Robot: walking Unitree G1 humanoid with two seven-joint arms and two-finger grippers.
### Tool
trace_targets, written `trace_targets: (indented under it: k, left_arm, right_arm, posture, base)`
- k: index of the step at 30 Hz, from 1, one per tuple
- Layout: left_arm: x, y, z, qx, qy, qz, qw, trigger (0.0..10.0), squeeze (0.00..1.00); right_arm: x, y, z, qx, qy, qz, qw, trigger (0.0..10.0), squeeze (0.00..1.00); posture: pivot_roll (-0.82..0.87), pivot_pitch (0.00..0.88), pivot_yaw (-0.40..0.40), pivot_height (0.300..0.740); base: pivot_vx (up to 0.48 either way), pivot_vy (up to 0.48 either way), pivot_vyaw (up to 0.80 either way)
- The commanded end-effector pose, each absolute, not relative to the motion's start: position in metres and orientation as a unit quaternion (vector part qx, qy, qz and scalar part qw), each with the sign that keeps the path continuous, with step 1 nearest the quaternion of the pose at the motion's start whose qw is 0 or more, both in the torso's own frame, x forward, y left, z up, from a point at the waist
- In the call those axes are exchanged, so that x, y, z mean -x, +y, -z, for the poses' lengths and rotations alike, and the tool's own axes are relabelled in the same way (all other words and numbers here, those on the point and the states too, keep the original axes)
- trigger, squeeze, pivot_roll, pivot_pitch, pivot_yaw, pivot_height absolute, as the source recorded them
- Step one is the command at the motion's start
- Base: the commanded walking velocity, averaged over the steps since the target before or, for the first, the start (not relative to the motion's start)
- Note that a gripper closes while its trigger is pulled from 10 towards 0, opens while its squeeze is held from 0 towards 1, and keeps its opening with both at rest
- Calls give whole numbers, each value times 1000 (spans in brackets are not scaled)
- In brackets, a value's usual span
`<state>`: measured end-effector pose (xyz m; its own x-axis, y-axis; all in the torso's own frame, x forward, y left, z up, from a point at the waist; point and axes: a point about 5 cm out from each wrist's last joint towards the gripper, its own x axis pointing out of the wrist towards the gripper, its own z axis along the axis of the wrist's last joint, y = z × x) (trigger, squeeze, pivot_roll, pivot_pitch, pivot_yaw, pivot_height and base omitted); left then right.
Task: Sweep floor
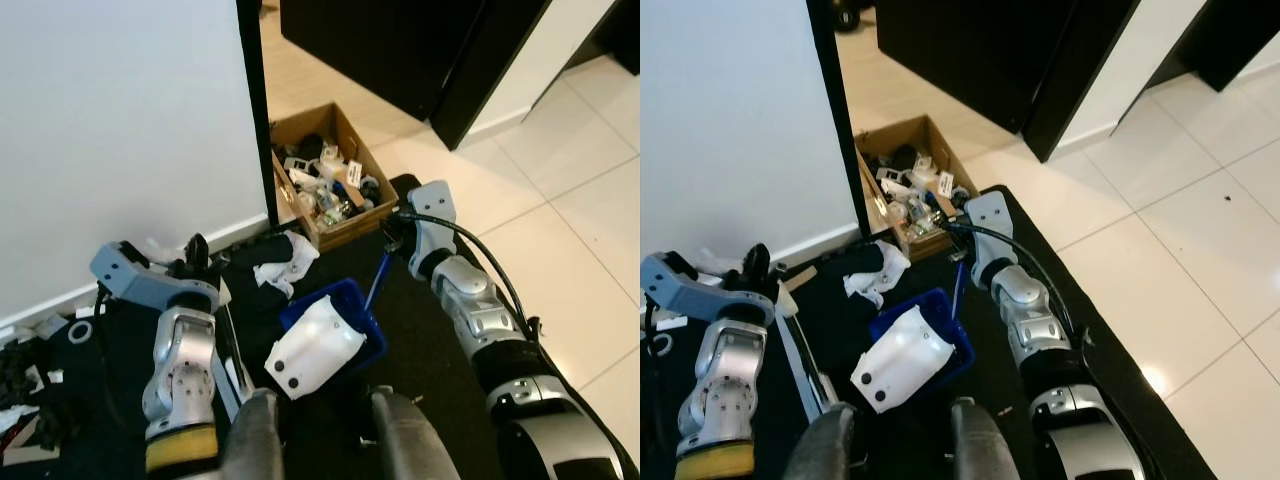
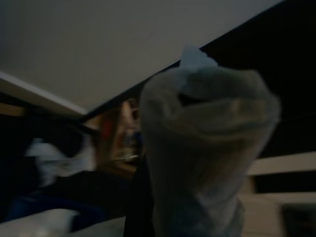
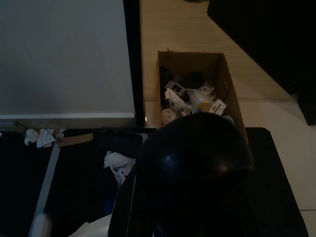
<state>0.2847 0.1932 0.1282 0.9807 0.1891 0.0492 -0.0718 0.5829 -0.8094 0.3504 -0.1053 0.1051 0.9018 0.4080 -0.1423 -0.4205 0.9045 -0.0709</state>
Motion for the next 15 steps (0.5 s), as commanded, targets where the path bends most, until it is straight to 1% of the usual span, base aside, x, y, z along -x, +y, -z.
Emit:
trace_targets:
  k: [1, 2, 4, 5, 7, 8, 9, 11, 13, 15]
  left_arm:
    - [-284, 160, -128, 531, -59, -54, 844, 10000, 0]
    - [-284, 160, -128, 531, -59, -54, 844, 10000, 0]
    - [-290, 153, -138, 557, -75, -43, 826, 10000, 0]
    - [-290, 153, -138, 557, -75, -43, 826, 10000, 0]
    - [-295, 150, -146, 573, -89, -35, 814, 10000, 0]
    - [-295, 150, -146, 573, -89, -35, 814, 10000, 0]
    - [-298, 149, -151, 584, -100, -31, 805, 10000, 0]
    - [-303, 150, -157, 597, -113, -31, 794, 10000, 0]
    - [-303, 150, -157, 597, -113, -31, 794, 10000, 0]
    - [-309, 157, -167, 616, -136, -35, 775, 10000, 0]
  right_arm:
    - [-340, -104, -81, 28, 117, -221, 968, 10000, 0]
    - [-340, -104, -81, 28, 117, -221, 968, 10000, 0]
    - [-341, -103, -81, 28, 116, -222, 968, 10000, 0]
    - [-341, -103, -81, 28, 116, -222, 968, 10000, 0]
    - [-341, -102, -82, 28, 115, -223, 968, 10000, 0]
    - [-341, -102, -82, 28, 115, -223, 968, 10000, 0]
    - [-341, -101, -82, 28, 115, -223, 968, 10000, 0]
    - [-340, -101, -81, 27, 115, -224, 967, 10000, 0]
    - [-340, -101, -81, 27, 115, -224, 967, 10000, 0]
    - [-340, -101, -81, 28, 116, -224, 967, 10000, 0]
  posture:
    - [-32, 264, -56, 740]
    - [-32, 264, -56, 740]
    - [-32, 264, -57, 740]
    - [-32, 264, -57, 740]
    - [-32, 265, -57, 740]
    - [-32, 265, -57, 740]
    - [-32, 267, -57, 740]
    - [-32, 266, -56, 740]
    - [-32, 266, -56, 740]
    - [-32, 267, -58, 740]
  base:
    - [0, 0, 0]
    - [0, 0, 0]
    - [0, 0, 0]
    - [0, 0, 0]
    - [0, 0, 0]
    - [0, 0, 0]
    - [0, 0, 0]
    - [0, 0, 0]
    - [0, 0, 0]
    - [0, 0, 0]
